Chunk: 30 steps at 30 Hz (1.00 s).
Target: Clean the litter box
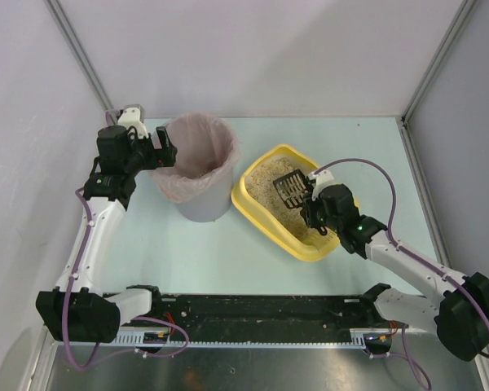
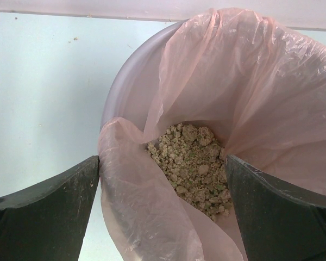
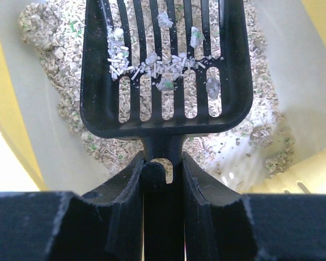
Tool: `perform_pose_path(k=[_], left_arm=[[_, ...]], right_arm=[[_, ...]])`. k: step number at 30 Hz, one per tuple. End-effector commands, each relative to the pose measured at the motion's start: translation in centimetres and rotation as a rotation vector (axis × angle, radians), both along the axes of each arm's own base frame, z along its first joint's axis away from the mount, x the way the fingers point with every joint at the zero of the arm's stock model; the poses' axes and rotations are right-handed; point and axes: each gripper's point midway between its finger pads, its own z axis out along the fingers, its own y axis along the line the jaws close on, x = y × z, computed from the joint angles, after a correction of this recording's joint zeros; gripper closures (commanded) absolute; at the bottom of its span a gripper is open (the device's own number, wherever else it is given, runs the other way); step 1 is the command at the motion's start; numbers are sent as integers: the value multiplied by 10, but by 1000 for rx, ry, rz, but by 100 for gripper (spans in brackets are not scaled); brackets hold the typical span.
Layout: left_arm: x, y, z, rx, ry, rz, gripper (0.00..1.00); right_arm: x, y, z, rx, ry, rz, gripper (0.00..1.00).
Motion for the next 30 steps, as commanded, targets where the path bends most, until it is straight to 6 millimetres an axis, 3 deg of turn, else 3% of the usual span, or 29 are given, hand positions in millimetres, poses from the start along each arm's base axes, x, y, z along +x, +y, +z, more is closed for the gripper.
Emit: perform_pose_path(k=[1, 5, 10, 16, 22, 30], left_arm=[[-2, -6, 13, -8, -52, -31, 0], [-1, -8, 12, -14, -48, -38, 0], [-2, -1, 15, 5, -61, -5, 0], [-4, 15, 17, 42, -72, 71, 0], [-1, 16, 13, 44, -61, 76, 0], [2, 18, 6, 40, -39, 77, 0]], right_arm=[[13, -1, 23, 0, -64, -21, 100], [7, 14, 30, -5, -98, 46, 100], [10, -3, 36, -32, -126, -25, 100], [-1, 16, 39, -80, -165, 68, 100], [4, 16, 64, -32, -248, 47, 100], [4, 11, 59, -70, -240, 40, 100]])
